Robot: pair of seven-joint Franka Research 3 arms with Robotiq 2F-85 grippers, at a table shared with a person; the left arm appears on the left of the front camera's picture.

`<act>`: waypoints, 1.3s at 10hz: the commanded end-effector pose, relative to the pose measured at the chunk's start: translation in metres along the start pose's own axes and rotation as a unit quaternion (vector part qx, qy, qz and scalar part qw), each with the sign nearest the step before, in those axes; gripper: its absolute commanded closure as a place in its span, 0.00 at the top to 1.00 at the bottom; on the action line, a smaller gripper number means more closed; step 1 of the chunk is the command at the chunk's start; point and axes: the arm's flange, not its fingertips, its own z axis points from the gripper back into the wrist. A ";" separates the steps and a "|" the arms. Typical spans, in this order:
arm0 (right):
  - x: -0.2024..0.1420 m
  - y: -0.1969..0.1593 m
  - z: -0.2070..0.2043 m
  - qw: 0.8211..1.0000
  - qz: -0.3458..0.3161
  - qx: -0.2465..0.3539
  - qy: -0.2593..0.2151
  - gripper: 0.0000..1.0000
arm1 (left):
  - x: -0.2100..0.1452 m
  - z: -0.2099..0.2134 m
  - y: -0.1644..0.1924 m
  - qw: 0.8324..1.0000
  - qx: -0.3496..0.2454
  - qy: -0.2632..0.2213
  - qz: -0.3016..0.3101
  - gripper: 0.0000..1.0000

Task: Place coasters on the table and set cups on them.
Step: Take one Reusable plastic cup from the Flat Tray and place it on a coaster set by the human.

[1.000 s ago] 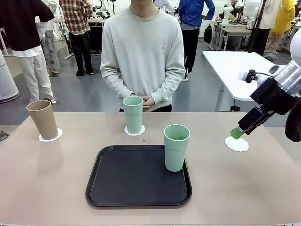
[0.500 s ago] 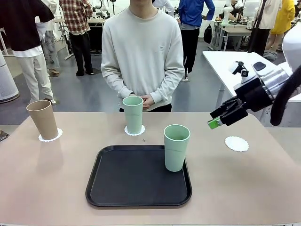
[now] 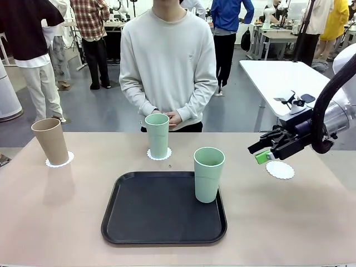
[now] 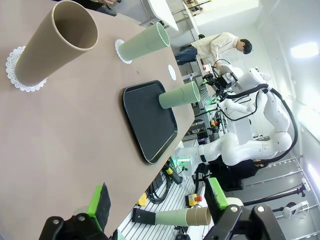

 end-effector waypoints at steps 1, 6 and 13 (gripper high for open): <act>0.003 0.005 -0.002 1.000 0.007 0.006 -0.005 1.00 | 0.000 0.001 -0.002 1.000 -0.006 -0.006 0.003 1.00; -0.014 0.006 -0.010 0.990 0.139 -0.004 0.017 1.00 | 0.000 0.001 -0.002 1.000 -0.006 -0.006 0.003 1.00; -0.057 -0.023 -0.047 0.980 0.190 -0.048 -0.027 1.00 | 0.000 0.001 -0.002 1.000 -0.006 -0.006 0.003 1.00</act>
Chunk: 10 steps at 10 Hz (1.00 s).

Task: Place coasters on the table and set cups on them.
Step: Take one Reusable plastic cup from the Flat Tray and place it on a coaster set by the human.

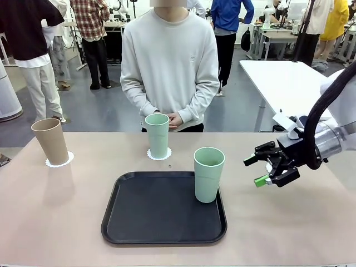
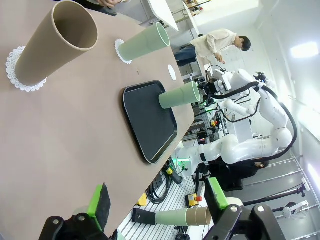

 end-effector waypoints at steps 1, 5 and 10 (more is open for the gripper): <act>-0.011 -0.005 -0.021 0.999 0.026 -0.029 -0.013 1.00 | 0.000 0.001 -0.002 1.000 -0.006 -0.006 0.003 1.00; -0.008 -0.008 -0.017 0.999 0.021 -0.033 -0.011 1.00 | 0.000 0.001 -0.002 1.000 -0.006 -0.006 0.003 1.00; -0.008 -0.013 -0.027 0.998 0.005 -0.037 -0.041 1.00 | 0.000 0.001 -0.002 1.000 -0.006 -0.006 0.003 1.00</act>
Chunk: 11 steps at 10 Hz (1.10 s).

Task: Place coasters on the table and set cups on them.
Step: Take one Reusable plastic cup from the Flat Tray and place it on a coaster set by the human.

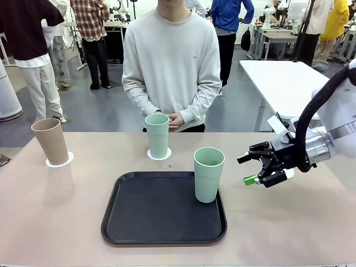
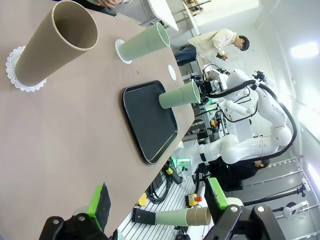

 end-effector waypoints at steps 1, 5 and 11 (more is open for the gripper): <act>-0.003 -0.011 -0.014 0.999 -0.022 -0.031 -0.020 1.00 | 0.000 0.001 -0.002 1.000 -0.006 -0.006 0.003 1.00; -0.016 -0.021 -0.032 0.992 -0.002 -0.018 -0.122 1.00 | 0.000 0.001 -0.002 1.000 -0.006 -0.006 0.003 1.00; -0.032 -0.014 -0.046 0.989 -0.001 0.030 -0.143 1.00 | 0.000 0.001 -0.002 1.000 -0.006 -0.006 0.003 1.00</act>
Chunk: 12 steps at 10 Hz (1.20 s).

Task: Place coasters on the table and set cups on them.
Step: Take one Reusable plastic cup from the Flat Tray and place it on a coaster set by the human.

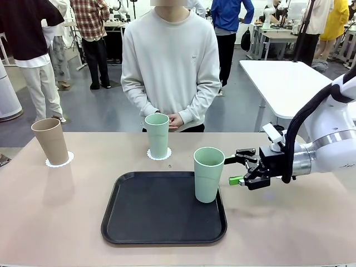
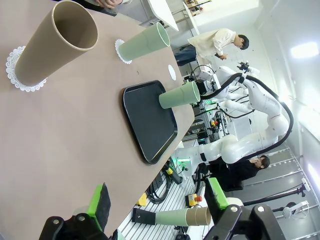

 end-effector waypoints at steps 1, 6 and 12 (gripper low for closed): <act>-0.003 -0.007 -0.004 1.000 0.029 -0.008 0.000 1.00 | 0.000 0.001 -0.002 1.000 -0.006 -0.006 0.003 1.00; -0.010 -0.013 -0.022 0.999 0.036 -0.017 -0.002 1.00 | 0.000 0.001 -0.002 1.000 -0.006 -0.006 0.003 1.00; -0.022 -0.016 -0.043 1.000 0.001 0.016 0.014 1.00 | 0.000 0.001 -0.002 1.000 -0.006 -0.006 0.003 1.00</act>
